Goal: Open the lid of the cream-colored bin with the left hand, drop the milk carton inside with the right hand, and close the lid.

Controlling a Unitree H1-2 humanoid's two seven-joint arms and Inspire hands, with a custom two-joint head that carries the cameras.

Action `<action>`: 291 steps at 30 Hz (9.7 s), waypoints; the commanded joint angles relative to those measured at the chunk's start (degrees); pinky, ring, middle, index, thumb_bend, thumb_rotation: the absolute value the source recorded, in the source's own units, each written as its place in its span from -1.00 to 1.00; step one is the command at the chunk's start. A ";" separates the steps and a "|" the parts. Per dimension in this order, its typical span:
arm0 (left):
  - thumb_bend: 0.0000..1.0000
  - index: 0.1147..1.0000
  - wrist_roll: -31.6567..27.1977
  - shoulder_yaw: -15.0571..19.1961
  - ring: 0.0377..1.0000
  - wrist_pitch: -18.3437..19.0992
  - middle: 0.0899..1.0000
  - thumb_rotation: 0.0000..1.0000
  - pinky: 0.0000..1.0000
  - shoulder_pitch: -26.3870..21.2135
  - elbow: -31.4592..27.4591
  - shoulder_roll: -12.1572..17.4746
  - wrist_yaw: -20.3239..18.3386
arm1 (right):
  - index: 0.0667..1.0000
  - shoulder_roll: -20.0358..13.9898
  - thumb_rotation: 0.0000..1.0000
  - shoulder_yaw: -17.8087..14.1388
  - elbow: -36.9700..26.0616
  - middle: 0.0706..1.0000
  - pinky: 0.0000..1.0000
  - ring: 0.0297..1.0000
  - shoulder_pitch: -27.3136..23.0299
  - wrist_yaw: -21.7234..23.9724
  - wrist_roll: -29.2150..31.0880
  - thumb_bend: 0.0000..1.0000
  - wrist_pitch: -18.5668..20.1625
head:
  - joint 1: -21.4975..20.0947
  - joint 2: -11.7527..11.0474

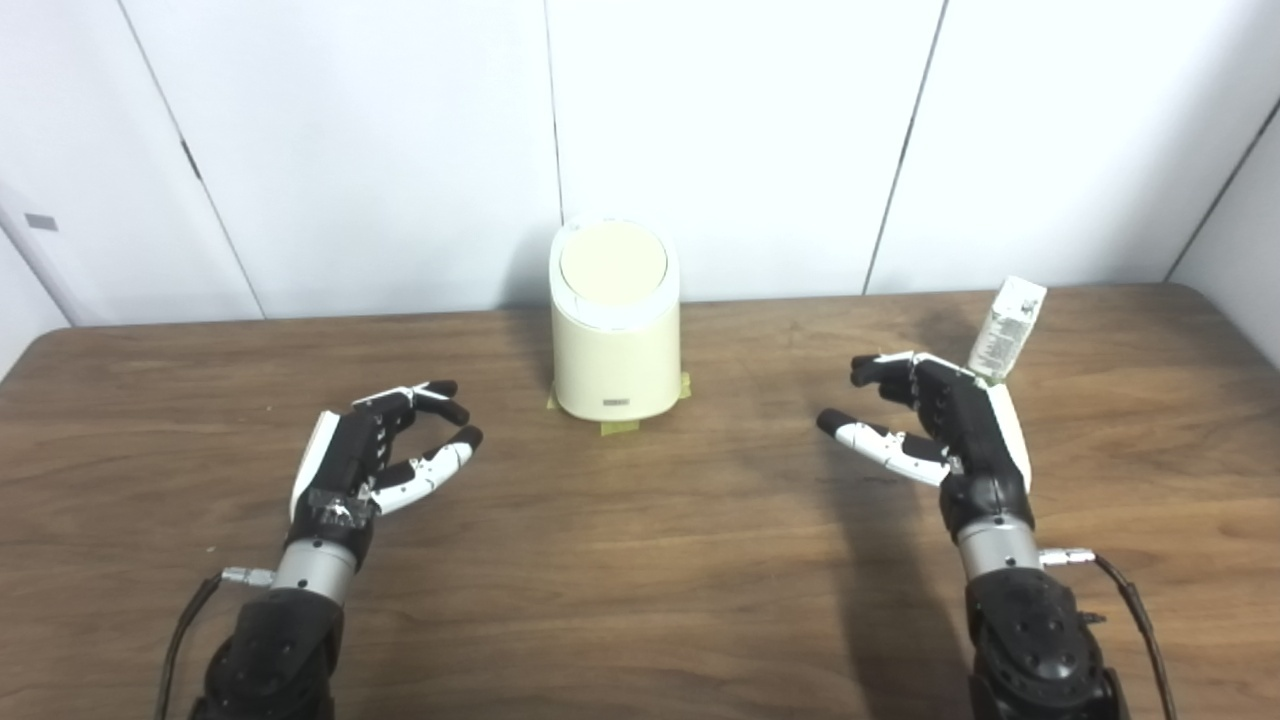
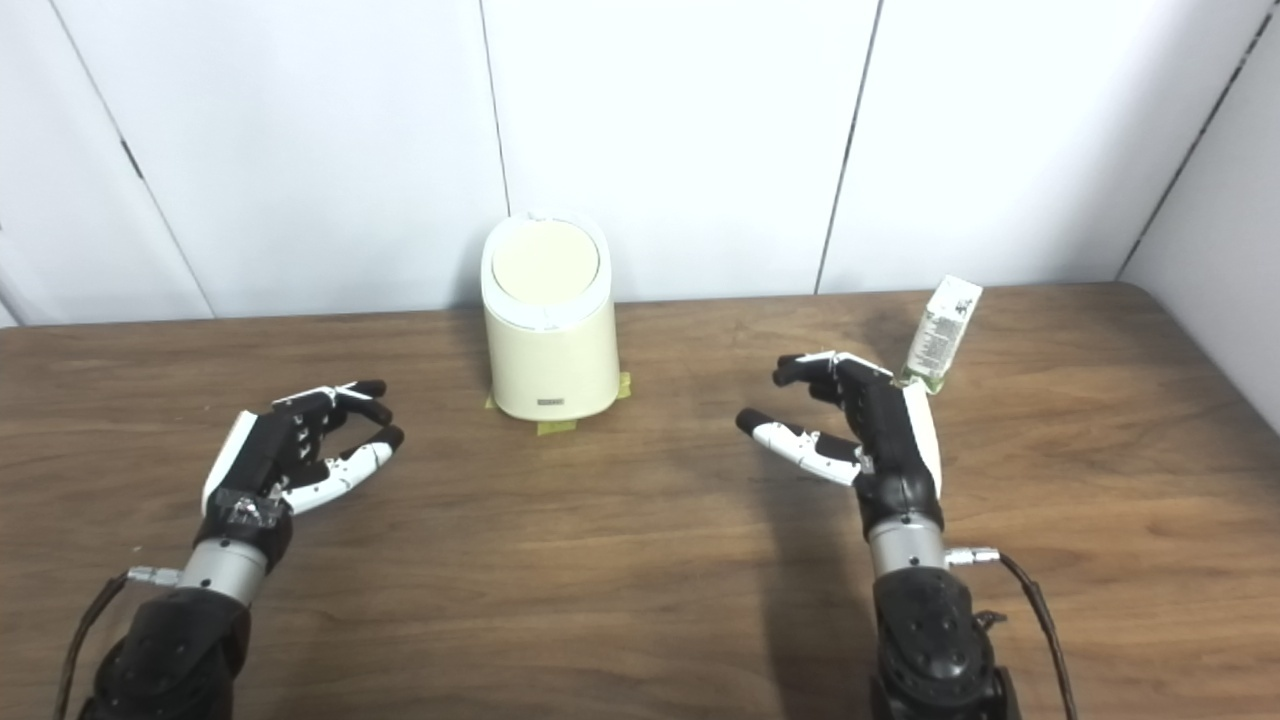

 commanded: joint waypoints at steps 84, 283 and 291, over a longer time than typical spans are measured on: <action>0.59 0.87 5.60 -3.56 0.85 5.73 0.86 -0.38 0.78 -28.66 10.28 -2.89 4.53 | 0.94 0.38 1.00 -5.24 3.46 0.84 0.91 0.91 5.74 7.68 22.05 0.11 -11.97 | 2.50 -13.74; 0.79 0.70 26.48 -9.45 0.70 -6.66 0.68 -0.84 0.52 -49.74 29.33 3.78 -6.77 | 0.87 2.14 0.36 -3.39 1.31 0.74 0.64 0.80 4.79 4.13 22.53 0.23 -7.07 | 1.55 -12.27; -0.01 0.83 22.40 -6.53 0.71 -5.93 0.78 0.63 0.50 -40.46 22.89 1.91 -2.10 | 0.86 1.83 0.36 -3.49 1.14 0.72 0.63 0.78 5.05 4.15 22.47 0.25 -6.98 | 1.59 -11.67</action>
